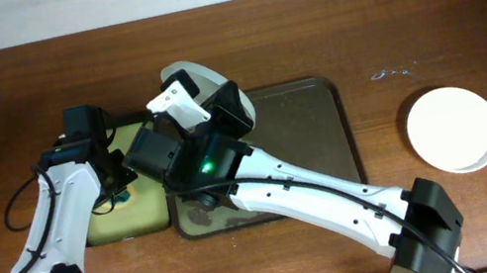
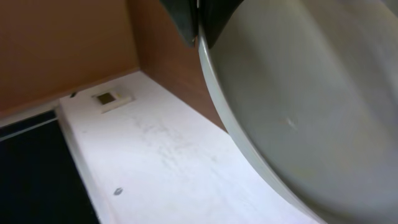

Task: Clean dirty plates on tray and stack at the side
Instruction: 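Lift the grey plate with the right gripper and stack it on the side pile, then grip the last white plate rim with the right gripper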

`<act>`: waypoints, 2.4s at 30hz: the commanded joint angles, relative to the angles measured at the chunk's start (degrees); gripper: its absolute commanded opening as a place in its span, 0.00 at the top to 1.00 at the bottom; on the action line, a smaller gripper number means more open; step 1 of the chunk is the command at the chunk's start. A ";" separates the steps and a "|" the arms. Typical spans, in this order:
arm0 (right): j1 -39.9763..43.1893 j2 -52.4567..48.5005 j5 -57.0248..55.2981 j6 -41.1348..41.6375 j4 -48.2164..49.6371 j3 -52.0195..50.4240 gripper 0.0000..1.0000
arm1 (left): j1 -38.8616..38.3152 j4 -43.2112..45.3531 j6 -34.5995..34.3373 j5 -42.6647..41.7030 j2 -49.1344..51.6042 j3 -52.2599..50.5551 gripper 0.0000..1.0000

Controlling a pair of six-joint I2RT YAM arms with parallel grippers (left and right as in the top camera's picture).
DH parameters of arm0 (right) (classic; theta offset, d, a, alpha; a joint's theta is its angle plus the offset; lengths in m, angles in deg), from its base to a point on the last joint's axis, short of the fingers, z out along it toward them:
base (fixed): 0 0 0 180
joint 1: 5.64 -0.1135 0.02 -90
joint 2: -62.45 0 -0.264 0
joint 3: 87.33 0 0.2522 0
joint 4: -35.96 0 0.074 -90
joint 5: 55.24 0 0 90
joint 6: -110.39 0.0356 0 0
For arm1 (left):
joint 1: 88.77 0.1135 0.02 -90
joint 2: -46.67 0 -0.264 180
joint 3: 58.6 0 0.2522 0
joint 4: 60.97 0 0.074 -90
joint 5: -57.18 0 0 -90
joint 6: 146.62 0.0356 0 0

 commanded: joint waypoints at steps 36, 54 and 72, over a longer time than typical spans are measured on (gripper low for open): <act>41.59 1.31 89.24 2.71 -0.61 -18.45 0.28 | 0.17 0.94 2.27 -2.12 -0.44 -0.39 1.00; 42.07 -8.07 88.32 -0.31 11.04 -19.47 0.96 | -3.34 4.04 5.49 -2.86 -0.44 -0.76 1.00; 48.41 -5.14 86.60 -19.89 11.91 -14.40 0.50 | -5.68 6.14 7.26 -6.62 -0.44 -0.76 1.00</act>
